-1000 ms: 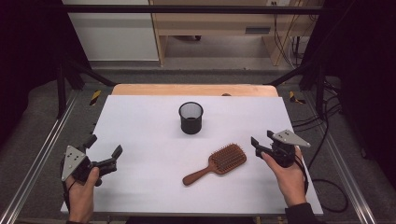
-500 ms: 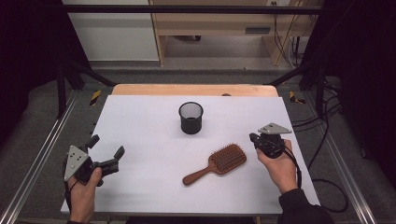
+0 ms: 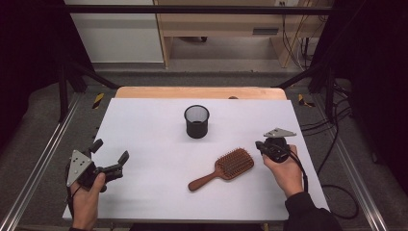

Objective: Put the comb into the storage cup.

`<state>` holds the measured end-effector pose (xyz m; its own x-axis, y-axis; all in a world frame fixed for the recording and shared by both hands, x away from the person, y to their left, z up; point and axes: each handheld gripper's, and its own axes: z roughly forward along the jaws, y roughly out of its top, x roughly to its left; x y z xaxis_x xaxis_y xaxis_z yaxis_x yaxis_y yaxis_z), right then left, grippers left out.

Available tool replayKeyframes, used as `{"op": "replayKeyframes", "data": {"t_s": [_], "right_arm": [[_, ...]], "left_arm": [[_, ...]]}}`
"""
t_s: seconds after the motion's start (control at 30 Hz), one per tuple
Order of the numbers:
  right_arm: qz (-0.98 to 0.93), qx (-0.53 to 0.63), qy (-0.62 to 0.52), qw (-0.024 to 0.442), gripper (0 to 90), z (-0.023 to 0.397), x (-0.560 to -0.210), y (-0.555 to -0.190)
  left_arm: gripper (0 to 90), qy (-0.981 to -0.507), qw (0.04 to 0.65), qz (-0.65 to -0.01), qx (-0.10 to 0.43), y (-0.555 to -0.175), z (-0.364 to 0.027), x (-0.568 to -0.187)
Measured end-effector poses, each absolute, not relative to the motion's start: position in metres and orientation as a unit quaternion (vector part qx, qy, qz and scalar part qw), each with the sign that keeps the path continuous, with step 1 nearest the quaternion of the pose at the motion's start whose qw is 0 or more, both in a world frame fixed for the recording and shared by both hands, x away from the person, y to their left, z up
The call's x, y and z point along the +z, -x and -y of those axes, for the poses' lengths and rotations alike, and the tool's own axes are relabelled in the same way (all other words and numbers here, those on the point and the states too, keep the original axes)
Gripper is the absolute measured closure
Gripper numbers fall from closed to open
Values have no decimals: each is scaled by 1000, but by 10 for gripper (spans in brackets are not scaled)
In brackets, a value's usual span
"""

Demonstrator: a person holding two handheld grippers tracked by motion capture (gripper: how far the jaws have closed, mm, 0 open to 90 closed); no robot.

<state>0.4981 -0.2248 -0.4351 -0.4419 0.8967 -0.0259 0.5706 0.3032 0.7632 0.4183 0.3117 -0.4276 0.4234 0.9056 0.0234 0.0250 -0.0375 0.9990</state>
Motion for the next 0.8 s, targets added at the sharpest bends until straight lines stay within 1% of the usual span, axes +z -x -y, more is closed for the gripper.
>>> {"op": "replayKeyframes", "data": {"t_s": [0.27, 0.8], "right_arm": [[-775, 345, -486, 210, 900, 225, -447, -501], [-776, 344, -492, 192, 900, 222, -457, -504]], "left_arm": [[2, -613, 580, -380, 378, -419, -311, -428], [2, -614, 580, -379, 378, -418, -311, -428]]}}
